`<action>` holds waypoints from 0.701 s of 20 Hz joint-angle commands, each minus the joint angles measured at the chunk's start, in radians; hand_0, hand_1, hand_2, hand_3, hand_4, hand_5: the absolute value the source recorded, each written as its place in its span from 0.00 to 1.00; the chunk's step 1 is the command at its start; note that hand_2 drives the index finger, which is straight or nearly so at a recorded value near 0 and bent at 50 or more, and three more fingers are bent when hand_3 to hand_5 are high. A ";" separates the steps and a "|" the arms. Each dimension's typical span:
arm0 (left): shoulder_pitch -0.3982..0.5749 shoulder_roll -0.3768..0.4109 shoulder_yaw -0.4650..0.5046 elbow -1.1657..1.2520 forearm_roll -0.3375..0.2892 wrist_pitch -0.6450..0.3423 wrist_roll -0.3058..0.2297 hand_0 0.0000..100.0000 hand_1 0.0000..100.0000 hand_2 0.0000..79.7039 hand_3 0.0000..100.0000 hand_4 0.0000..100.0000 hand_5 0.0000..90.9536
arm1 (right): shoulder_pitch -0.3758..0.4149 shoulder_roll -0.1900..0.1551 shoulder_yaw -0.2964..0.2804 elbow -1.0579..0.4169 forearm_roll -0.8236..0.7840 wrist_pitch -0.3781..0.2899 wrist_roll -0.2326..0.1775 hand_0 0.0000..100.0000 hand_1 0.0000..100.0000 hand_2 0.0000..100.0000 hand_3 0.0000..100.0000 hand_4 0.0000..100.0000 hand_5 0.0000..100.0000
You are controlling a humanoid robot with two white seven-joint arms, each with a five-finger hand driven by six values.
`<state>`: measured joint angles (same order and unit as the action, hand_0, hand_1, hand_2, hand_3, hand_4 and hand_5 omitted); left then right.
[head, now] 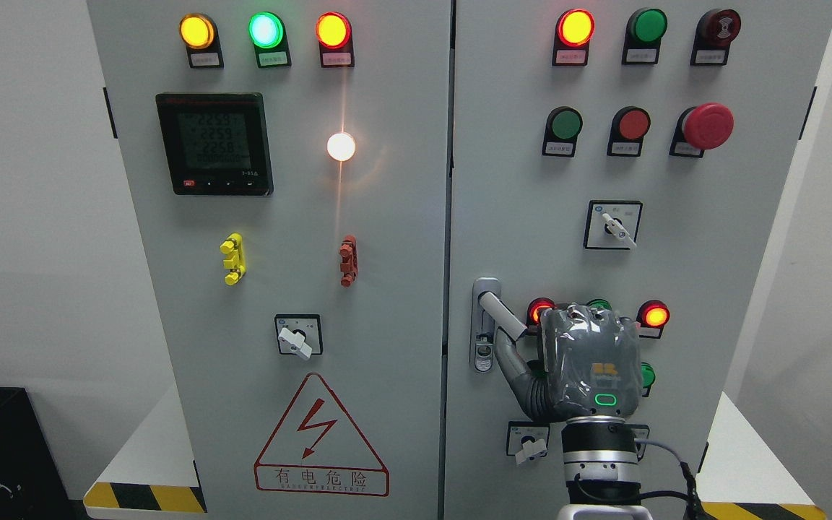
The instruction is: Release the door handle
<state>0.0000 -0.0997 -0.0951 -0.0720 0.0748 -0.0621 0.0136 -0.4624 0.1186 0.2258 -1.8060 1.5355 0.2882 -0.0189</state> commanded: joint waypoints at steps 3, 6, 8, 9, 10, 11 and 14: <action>0.017 0.000 0.000 0.000 0.000 -0.001 0.000 0.12 0.56 0.00 0.00 0.00 0.00 | 0.001 -0.001 0.000 -0.004 0.000 0.000 0.001 0.49 0.32 0.97 1.00 1.00 1.00; 0.017 0.000 0.000 0.000 0.000 -0.001 0.000 0.12 0.56 0.00 0.00 0.00 0.00 | -0.001 -0.002 0.000 -0.004 0.001 0.000 0.001 0.49 0.32 0.97 1.00 1.00 1.00; 0.017 0.000 0.000 0.000 0.000 -0.001 0.000 0.12 0.56 0.00 0.00 0.00 0.00 | -0.001 -0.016 0.000 -0.004 0.003 0.002 -0.001 0.49 0.32 0.97 1.00 1.00 1.00; 0.017 0.000 0.000 0.000 0.000 -0.001 0.000 0.12 0.56 0.00 0.00 0.00 0.00 | -0.001 -0.017 -0.002 -0.004 0.003 0.002 -0.001 0.49 0.32 0.97 1.00 1.00 1.00; 0.017 0.000 0.000 0.000 -0.001 -0.001 0.000 0.12 0.56 0.00 0.00 0.00 0.00 | -0.001 -0.019 -0.008 -0.004 0.003 0.002 -0.001 0.49 0.31 0.97 1.00 1.00 1.00; 0.017 0.000 0.000 0.000 0.000 -0.001 0.000 0.12 0.56 0.00 0.00 0.00 0.00 | -0.001 -0.019 -0.013 -0.004 0.002 0.000 -0.001 0.49 0.31 0.97 1.00 1.00 1.00; 0.017 0.000 0.000 0.000 -0.001 -0.001 0.000 0.12 0.56 0.00 0.00 0.00 0.00 | -0.001 -0.020 -0.014 -0.004 0.003 0.002 -0.001 0.49 0.31 0.97 1.00 1.00 1.00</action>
<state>0.0000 -0.0997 -0.0951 -0.0720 0.0747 -0.0621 0.0136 -0.4632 0.1092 0.2212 -1.8092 1.5376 0.2890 -0.0191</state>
